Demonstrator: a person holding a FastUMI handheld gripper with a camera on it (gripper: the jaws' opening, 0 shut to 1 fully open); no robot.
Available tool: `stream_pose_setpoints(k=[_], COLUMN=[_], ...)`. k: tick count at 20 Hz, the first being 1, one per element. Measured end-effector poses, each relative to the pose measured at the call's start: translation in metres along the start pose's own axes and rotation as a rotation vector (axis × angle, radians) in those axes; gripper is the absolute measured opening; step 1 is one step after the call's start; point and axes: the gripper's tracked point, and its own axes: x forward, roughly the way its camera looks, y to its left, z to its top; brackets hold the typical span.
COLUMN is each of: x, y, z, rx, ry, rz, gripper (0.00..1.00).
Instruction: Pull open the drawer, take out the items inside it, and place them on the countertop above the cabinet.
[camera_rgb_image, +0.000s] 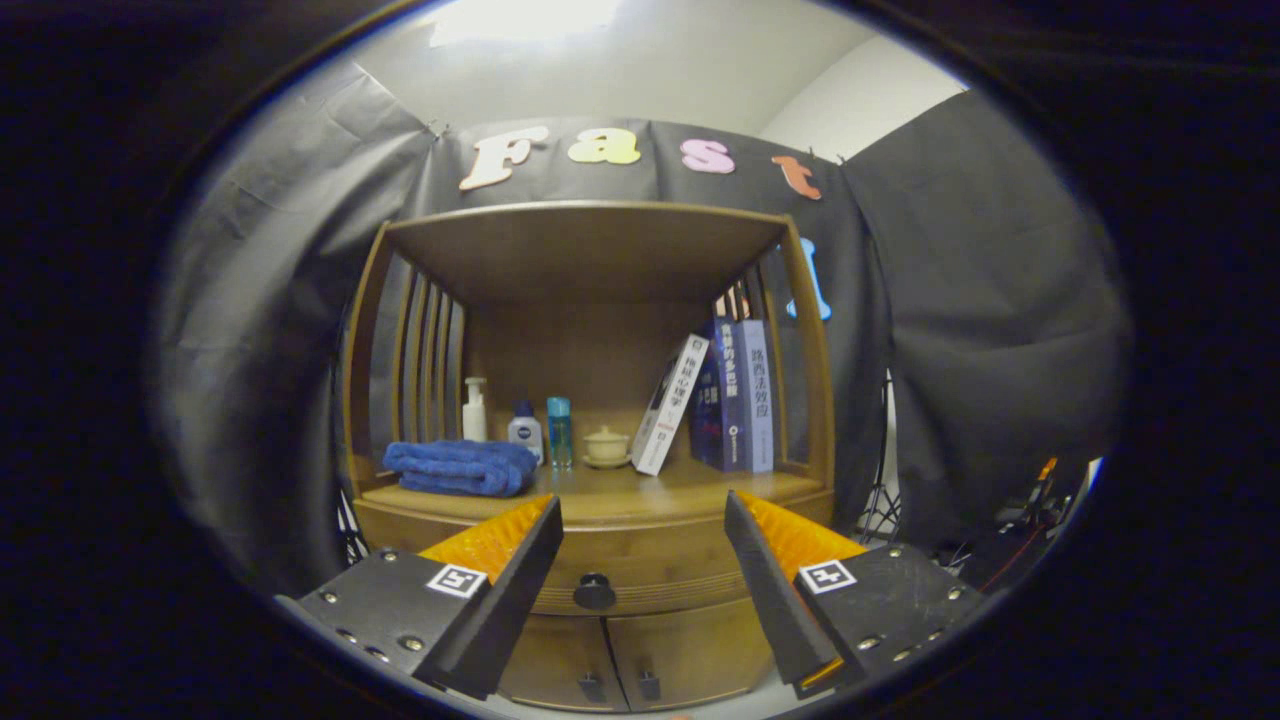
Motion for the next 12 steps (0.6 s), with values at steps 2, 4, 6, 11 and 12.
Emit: stream_pose_setpoints(k=[2, 4, 6, 11, 12], x=[0.014, 0.027, 0.036, 0.059, 0.064], y=[0.011, 0.019, 0.017, 0.023, 0.025], z=[-0.024, -0.047, -0.068, -0.109, -0.117], rx=[0.000, 0.003, -0.007, 0.000, -0.014], ry=[0.040, 0.085, 0.134, 0.228, 0.247], rz=[0.016, 0.034, 0.031, 0.036, 0.044], gripper=[0.98, 0.98, 0.98, 0.85, 0.79])
